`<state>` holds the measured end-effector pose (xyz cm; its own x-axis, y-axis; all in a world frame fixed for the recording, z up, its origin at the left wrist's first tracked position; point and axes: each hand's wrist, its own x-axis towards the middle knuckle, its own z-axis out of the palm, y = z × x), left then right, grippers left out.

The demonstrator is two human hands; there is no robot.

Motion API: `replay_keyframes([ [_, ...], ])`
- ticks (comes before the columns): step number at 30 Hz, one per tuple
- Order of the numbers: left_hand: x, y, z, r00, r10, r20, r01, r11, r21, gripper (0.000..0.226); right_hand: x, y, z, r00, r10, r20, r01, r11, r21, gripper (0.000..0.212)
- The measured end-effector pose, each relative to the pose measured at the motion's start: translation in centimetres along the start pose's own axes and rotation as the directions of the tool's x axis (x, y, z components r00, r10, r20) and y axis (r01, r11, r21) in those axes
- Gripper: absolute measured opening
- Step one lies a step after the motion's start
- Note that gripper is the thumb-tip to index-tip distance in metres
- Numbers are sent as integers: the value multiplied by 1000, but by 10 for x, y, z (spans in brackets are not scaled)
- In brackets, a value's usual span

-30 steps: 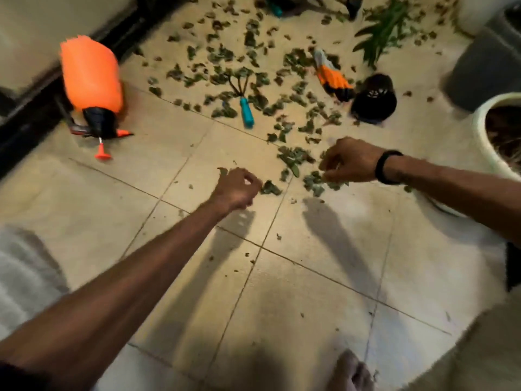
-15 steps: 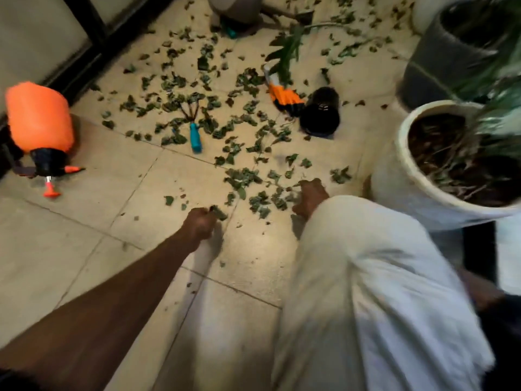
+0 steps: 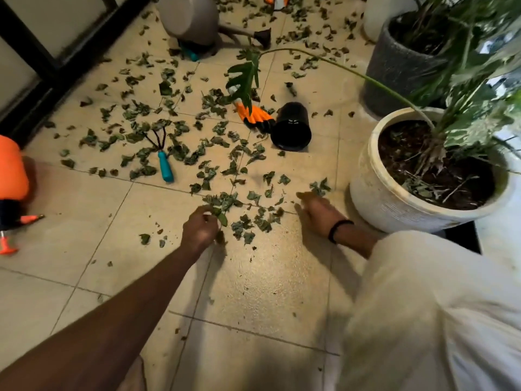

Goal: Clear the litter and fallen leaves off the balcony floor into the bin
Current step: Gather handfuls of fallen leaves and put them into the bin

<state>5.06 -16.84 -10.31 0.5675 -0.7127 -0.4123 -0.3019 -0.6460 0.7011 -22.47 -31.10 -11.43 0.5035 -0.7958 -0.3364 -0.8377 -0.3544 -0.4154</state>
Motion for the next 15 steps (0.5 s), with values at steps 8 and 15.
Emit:
replay_keyframes([
  [8, 51, 9, -51, 931, -214, 295, 132, 953, 273, 32, 42, -1, -84, 963, 234, 137, -174, 920, -350, 56],
  [15, 55, 17, -51, 733, -402, 548, 389, 910, 147, 32, 67, -2, -30, 913, 394, 103, -346, 885, -312, 61],
])
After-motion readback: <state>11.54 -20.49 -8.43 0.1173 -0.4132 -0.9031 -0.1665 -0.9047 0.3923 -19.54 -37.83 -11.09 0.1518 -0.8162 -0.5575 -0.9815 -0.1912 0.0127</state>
